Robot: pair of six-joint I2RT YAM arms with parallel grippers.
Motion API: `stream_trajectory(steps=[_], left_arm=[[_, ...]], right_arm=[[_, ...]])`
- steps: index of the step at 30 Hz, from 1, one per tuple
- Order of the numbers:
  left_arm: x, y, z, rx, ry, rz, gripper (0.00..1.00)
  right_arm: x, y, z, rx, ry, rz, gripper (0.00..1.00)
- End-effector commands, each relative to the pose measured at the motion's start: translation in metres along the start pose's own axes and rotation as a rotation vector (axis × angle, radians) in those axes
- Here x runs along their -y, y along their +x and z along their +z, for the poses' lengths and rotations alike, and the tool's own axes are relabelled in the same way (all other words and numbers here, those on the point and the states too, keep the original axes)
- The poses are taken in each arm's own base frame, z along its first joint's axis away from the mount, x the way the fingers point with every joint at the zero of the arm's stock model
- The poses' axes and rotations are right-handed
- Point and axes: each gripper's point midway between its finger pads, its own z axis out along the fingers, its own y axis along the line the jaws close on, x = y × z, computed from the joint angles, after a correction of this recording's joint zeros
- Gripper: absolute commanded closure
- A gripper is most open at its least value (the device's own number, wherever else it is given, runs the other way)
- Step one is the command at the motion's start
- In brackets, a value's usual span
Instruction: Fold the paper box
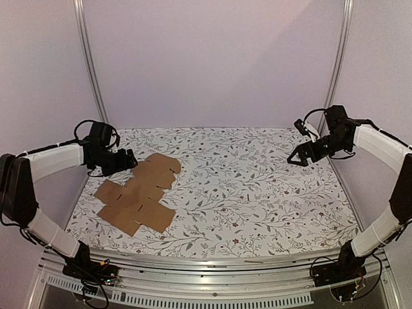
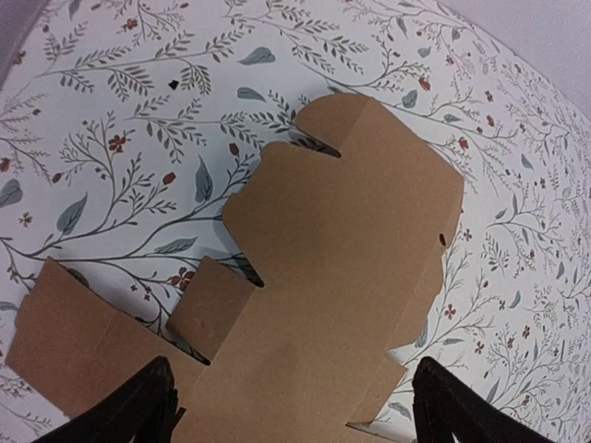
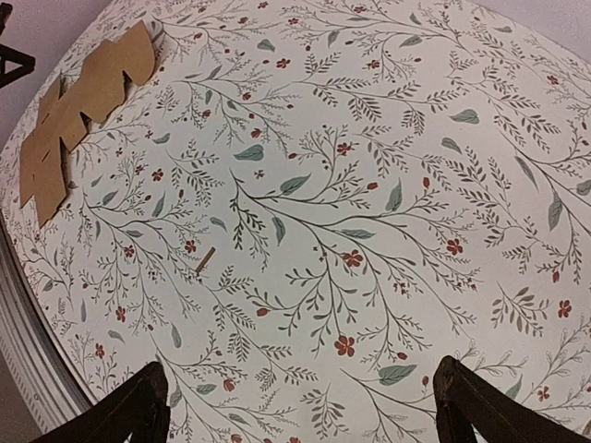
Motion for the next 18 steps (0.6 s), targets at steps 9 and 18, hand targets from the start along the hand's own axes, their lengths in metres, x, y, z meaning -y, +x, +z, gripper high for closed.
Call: stream_trajectory(steps=[9,18], left_arm=[[-0.003,0.07,0.057,-0.198,-0.184,0.115,0.11],[0.045,0.114,0.084,-0.215,-0.107,0.282,0.11]], right_arm=[[-0.059,-0.016,0.051,-0.021,-0.193,-0.042,0.04],[-0.069,-0.01,0.059,-0.049,-0.199,-0.075,0.04]])
